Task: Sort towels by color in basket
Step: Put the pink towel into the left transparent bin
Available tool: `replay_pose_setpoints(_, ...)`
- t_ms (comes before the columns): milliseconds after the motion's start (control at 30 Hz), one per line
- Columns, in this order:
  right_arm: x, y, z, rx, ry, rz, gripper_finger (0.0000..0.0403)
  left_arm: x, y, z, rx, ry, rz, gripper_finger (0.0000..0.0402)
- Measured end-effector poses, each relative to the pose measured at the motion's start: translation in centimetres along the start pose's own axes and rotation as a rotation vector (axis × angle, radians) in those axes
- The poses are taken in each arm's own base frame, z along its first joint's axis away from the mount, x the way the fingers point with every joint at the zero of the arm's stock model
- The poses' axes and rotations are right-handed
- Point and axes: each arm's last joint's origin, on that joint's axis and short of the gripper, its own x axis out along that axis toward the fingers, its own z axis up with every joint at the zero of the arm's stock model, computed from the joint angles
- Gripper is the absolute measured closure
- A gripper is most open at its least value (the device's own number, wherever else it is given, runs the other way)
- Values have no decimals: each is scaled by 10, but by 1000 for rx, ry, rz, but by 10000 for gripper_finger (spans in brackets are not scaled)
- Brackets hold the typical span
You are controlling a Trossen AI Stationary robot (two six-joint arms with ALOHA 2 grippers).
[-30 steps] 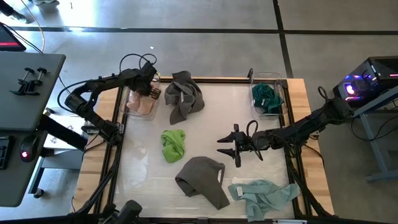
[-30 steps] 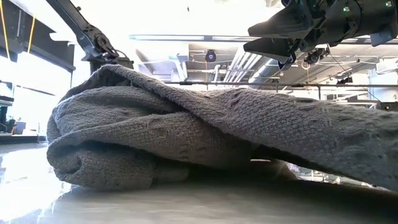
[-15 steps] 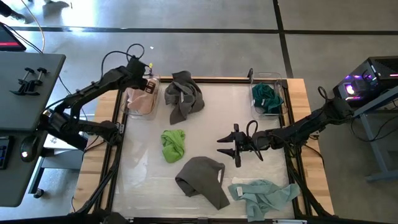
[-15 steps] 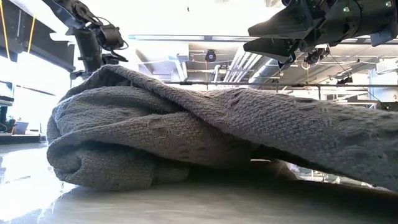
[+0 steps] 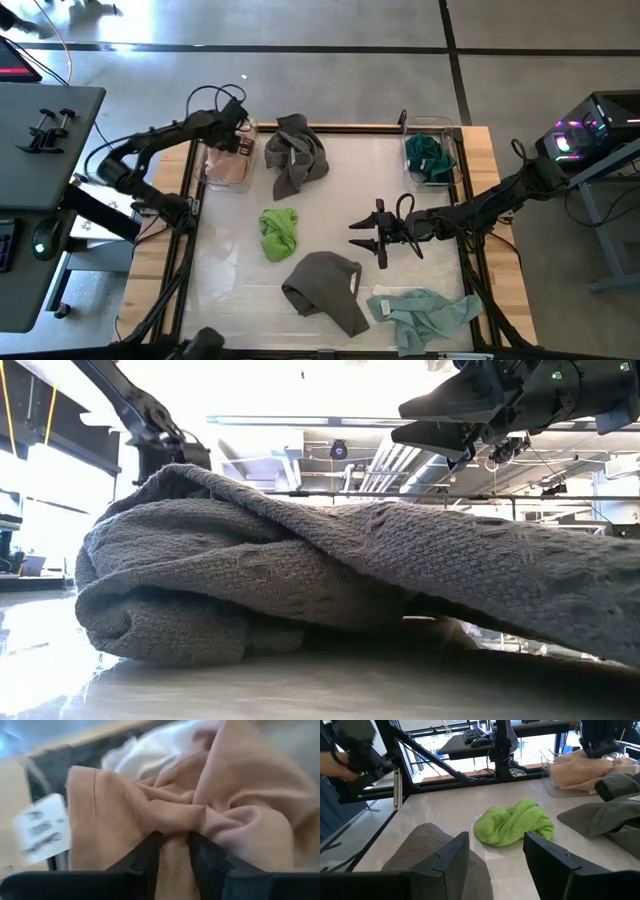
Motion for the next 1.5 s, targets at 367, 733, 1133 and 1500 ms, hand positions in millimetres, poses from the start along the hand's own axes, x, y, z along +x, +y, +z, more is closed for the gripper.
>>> replay_pose_setpoints(367,0,0,0,-3,0,0,218,16,-10,2,54,63,-114,317)
replay_pose_setpoints(733,0,0,0,-27,0,0,218,-43,15,-17,-13,-7,-190,225)
replay_pose_setpoints(1133,1,-3,1,-19,-1,-12,218,-38,17,-9,-36,-77,-126,255)
replay_pose_setpoints(1500,1,-3,0,-26,-1,-11,218,5,9,-35,-132,-94,-212,275)
